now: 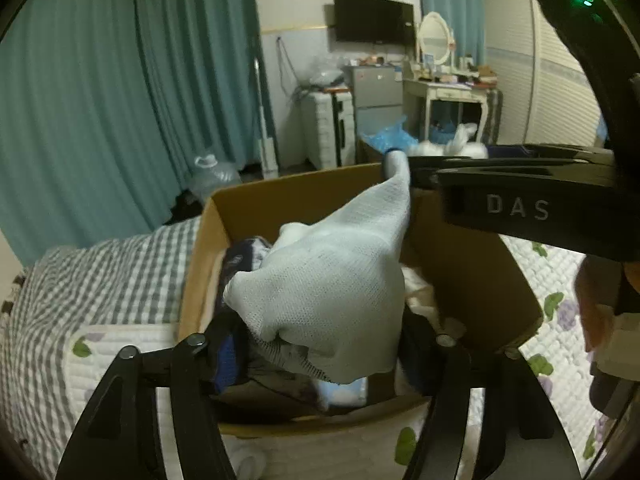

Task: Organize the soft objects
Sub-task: 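Carry the towel with the right gripper while the left gripper carries the glove, releasing both into the box, then grasp the white bone-shaped plush with the right gripper while the left gripper grasps the green-ring plush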

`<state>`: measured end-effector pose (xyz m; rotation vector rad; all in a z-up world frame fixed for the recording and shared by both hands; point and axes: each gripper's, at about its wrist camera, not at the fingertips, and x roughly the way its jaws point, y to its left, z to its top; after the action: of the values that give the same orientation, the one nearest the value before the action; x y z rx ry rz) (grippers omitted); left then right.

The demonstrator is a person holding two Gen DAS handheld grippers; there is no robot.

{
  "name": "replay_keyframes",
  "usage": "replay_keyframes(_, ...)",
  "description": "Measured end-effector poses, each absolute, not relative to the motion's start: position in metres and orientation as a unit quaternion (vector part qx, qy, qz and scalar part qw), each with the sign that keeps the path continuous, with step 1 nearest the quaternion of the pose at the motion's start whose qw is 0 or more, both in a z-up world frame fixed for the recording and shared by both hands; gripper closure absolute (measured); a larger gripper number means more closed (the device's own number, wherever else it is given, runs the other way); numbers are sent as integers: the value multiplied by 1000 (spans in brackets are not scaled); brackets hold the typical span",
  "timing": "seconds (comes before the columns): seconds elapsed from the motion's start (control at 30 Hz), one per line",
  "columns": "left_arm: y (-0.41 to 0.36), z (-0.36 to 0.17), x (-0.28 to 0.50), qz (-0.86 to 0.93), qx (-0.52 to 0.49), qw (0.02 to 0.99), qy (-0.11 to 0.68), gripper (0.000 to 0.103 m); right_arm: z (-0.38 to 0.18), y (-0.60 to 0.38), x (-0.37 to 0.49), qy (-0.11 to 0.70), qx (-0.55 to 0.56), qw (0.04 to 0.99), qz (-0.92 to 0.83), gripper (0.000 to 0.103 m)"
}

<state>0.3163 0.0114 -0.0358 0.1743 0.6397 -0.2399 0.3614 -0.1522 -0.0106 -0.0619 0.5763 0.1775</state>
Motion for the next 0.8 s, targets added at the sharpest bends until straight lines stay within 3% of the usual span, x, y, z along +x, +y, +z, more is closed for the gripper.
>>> replay_keyframes(0.03, 10, -34, 314, -117, 85, 940, 310, 28, -11, -154, 361, 283, -28, 955, 88, 15)
replay_keyframes(0.07, 9, -32, 313, -116, 88, 940, 309, 27, -10, -156, 360, 281, -25, 955, 89, 11)
replay_keyframes(0.3, 14, 18, 283, -93, 82, 950, 286, 26, 30, -171, 312, 256, -31, 963, 76, 8)
replay_keyframes(0.57, 37, 117, 188, -90, 67, 975, 193, 25, 129, -181, 190, 190, -56, 978, 65, 3)
replay_keyframes(0.63, 46, 139, 155, -87, 60, 981, 162, 10, 149, -176, 159, 173, -64, 981, 64, 2)
replay_keyframes(0.8, 62, 170, 89, -81, 67, 989, 109, 10, 177, -164, 81, 155, -80, 983, 61, 1)
